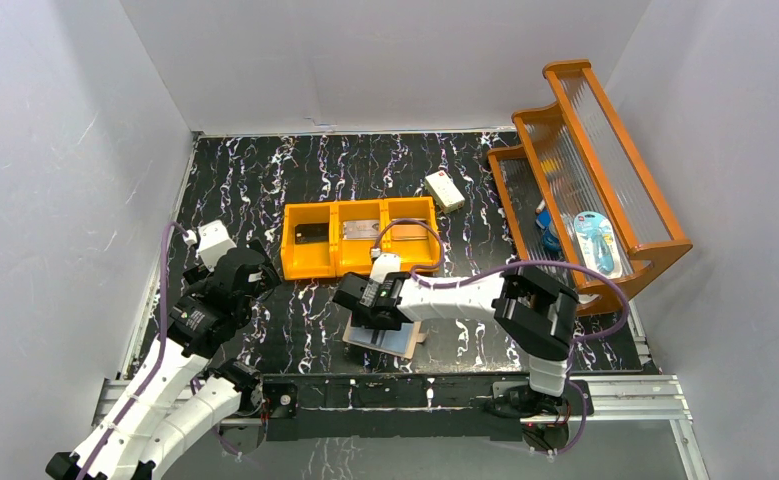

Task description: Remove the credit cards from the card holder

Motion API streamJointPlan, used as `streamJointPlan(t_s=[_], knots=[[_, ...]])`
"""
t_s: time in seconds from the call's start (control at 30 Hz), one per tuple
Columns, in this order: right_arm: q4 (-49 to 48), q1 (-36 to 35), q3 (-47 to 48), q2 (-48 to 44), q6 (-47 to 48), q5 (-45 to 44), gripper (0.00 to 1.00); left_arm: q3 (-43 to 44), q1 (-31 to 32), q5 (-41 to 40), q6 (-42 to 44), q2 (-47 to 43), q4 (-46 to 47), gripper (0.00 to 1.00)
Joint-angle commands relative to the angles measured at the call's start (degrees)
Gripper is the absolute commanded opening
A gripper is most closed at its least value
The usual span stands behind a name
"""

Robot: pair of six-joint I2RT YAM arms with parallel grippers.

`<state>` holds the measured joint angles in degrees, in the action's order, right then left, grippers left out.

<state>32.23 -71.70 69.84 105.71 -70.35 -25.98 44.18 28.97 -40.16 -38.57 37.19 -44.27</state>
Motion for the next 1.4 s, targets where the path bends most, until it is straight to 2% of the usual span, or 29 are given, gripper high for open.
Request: streamJointPlan(t_s=[0.0, 0.1, 0.23, 0.4, 0.5, 0.63, 0.87, 1.03, 1.23, 1.3, 1.37], knots=[[-6.2, -0.1, -3.4, -3.1, 6.4, 2.6, 0.54, 1.4, -0.2, -2.3, -0.3, -0.1, -0.8, 0.98], [-14.6, 0.0, -7.6, -5.5, 10.2, 5.9, 0.52, 1.4, -0.2, -1.9, -0.1, 0.1, -0.7, 0.98], [-23.4, 0.8, -14.0, -10.7, 10.4, 9.6, 0.51, 1.1, -0.3, 1.0, 0.6, 0.4, 0.1, 0.98], [-28.9, 2.8, -18.8, -12.4, 8.6, 13.9, 0.5, 0.5, -0.2, 7.3, 2.2, 1.2, 2.2, 0.98], [-25.8, 2.9, -17.3, -11.8, 8.4, 14.0, 0.57, -0.3, -0.2, 12.4, 1.2, 2.0, 2.8, 0.98], [-15.3, 2.8, -10.5, -9.7, 8.1, 10.9, 0.66, 1.0, -0.2, 16.0, -0.3, 3.3, 1.5, 0.98], [-3.9, 1.3, -2.1, -4.0, 5.2, 5.5, 0.75, 1.5, -0.2, 9.8, 0.4, 0.9, -0.2, 0.98], [2.0, -0.6, 3.9, 0.4, 2.2, 0.4, 0.75, 0.6, -0.2, 6.6, -1.0, -1.9, -0.5, 0.98], [6.9, -0.8, 5.5, 4.3, -2.4, -1.1, 0.74, 0.7, -0.2, 5.7, -1.3, -2.5, -0.8, 0.98], [6.8, -0.9, 4.1, 3.9, -3.3, -1.2, 0.71, 0.7, -0.2, 5.7, -1.4, -2.2, -0.9, 0.98], [2.7, -0.9, 1.0, 2.2, -2.3, 0.1, 0.67, 0.8, -0.2, 5.9, -1.4, -1.9, -0.8, 0.98]])
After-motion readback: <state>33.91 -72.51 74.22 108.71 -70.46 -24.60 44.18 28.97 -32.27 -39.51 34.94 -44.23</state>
